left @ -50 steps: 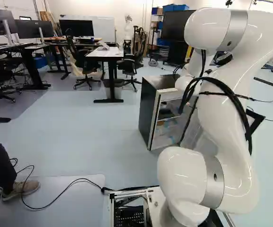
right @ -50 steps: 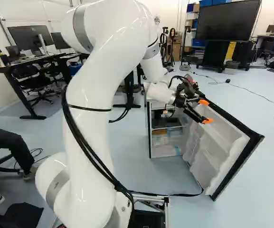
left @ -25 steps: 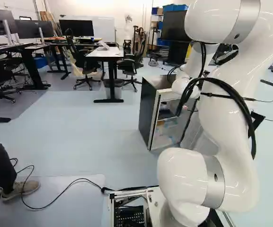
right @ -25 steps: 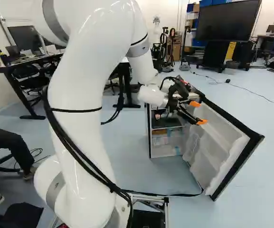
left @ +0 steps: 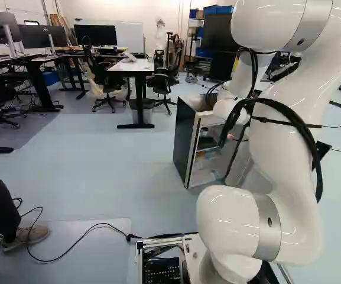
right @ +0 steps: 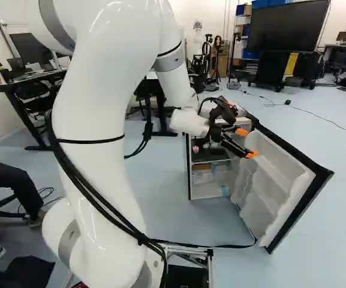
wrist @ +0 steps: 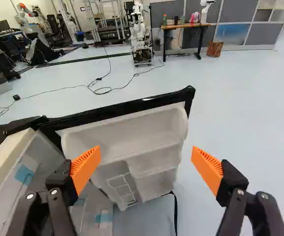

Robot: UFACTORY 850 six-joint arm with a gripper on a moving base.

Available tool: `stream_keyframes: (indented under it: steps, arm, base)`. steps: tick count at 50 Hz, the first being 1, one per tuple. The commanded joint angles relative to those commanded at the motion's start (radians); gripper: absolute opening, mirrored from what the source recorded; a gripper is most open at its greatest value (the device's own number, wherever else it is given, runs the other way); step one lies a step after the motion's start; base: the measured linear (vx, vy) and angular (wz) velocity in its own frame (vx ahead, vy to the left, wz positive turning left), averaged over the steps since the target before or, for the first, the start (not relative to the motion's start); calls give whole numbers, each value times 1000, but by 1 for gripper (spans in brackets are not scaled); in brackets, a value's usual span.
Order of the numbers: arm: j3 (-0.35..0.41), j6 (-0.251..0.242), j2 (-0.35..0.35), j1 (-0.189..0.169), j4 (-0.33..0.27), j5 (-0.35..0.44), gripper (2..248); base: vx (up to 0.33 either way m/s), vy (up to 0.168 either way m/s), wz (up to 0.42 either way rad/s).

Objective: Open the fridge door

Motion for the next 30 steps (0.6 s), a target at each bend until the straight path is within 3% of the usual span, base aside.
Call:
stream_keyframes:
  steps: [30]
  arm:
    - [47, 23, 43, 24, -87, -11, 247]
  base:
    - [0, 0, 0]
